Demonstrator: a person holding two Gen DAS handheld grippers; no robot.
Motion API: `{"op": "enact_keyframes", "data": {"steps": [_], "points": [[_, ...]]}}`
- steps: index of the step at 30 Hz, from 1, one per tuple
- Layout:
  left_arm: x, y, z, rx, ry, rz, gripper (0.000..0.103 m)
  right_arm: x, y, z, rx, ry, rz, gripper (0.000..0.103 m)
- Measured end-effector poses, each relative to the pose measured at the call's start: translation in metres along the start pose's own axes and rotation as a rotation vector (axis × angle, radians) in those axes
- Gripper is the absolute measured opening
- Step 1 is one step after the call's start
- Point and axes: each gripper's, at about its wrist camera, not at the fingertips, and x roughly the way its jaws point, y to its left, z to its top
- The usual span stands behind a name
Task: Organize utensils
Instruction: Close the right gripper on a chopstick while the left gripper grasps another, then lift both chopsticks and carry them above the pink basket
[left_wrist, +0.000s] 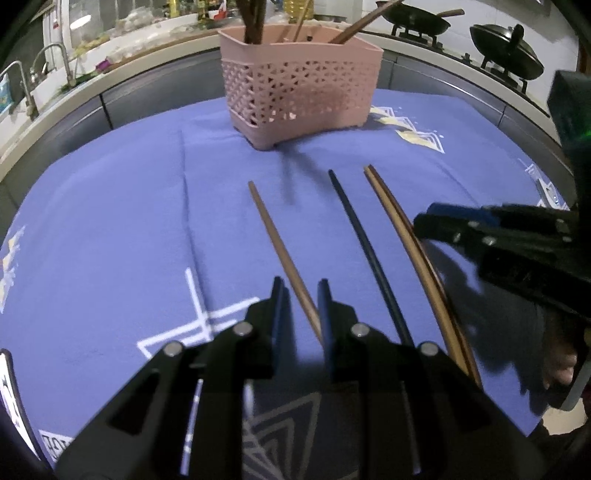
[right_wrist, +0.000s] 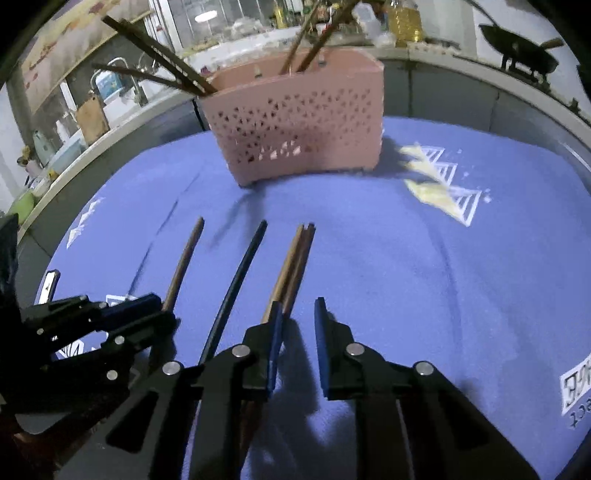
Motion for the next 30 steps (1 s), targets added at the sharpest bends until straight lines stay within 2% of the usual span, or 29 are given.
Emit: {"op": "enact_keyframes", "data": {"steps": [8,15,17,18,22,26,30], "points": [[0.012,-0.002,0.017,0.021,-0.01,0.01,0.018,0.012,0.014,0.007,-0.054,0.0,-0.018,0.013],[0.031,0.009,0.044,0.007,-0.014,0.017,0.022,0.032,0.007,0.037,-0.067,0.042,-0.011,0.013],[0.036,0.011,0.051,0.007,-0.02,0.013,0.018,0.037,0.008,0.044,-0.079,0.045,-0.003,0.008],[0.038,0.012,0.053,0.009,-0.023,-0.002,0.009,0.039,0.008,0.046,-0.082,0.048,0.006,0.006],[0.034,0.013,0.057,-0.014,-0.009,-0.037,0.005,0.037,0.004,0.05,-0.057,0.066,0.079,0.004],[-0.011,0.013,0.058,-0.02,-0.119,-0.095,0.004,-0.01,-0.005,0.05,-0.019,-0.067,0.162,0.004],[-0.066,0.011,0.064,-0.008,-0.253,-0.129,0.004,-0.067,-0.01,0.053,-0.021,-0.243,0.209,0.004]]}}
